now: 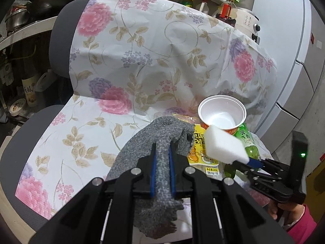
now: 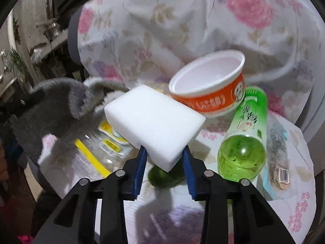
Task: Collect trash
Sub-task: 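Grasp the white sponge with the right gripper while the left holds the cloth, then carry the cloth and sponge over the trash bin with both grippers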
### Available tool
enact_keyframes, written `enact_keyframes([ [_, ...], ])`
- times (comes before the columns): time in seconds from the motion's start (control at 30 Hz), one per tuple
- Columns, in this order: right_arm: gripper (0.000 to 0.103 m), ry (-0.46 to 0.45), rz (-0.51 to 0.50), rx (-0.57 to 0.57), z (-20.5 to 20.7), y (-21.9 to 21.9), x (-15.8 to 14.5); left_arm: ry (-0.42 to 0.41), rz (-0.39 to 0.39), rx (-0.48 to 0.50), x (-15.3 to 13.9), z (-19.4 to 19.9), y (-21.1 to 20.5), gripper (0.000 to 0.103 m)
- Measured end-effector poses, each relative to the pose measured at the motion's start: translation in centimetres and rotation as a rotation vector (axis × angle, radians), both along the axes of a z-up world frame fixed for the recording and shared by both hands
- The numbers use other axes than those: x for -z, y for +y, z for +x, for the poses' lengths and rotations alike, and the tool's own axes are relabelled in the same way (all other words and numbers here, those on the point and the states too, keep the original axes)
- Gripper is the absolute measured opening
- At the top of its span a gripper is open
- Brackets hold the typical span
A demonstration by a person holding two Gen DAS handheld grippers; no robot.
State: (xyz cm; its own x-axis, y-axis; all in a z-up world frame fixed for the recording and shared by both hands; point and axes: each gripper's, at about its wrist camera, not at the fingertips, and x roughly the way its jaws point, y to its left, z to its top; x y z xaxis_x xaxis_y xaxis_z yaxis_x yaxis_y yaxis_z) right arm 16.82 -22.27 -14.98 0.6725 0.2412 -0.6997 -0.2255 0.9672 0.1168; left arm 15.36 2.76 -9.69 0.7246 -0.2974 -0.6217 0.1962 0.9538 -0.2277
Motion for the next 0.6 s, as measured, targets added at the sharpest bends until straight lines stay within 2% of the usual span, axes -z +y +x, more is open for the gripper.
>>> enact_keyframes([
  [0.17,0.031,-0.109,0.042,0.056,-2.9,-0.9,-3.9,-0.060,0.016,0.023,-2.3,-0.7,-0.2,0.008],
  [0.33,0.032,-0.177,0.054,0.128,-7.1,-2.5,-8.0,-0.166,-0.009,0.109,-6.8,-3.1,-2.0,0.008],
  [0.47,0.033,-0.219,0.049,0.193,-11.4,-4.6,-9.8,-0.214,-0.062,0.203,-9.3,-5.5,-4.6,0.008],
  [0.6,0.033,-0.240,0.050,0.280,-16.0,-7.6,-10.7,-0.225,-0.119,0.315,-10.2,-7.9,-8.0,0.008],
])
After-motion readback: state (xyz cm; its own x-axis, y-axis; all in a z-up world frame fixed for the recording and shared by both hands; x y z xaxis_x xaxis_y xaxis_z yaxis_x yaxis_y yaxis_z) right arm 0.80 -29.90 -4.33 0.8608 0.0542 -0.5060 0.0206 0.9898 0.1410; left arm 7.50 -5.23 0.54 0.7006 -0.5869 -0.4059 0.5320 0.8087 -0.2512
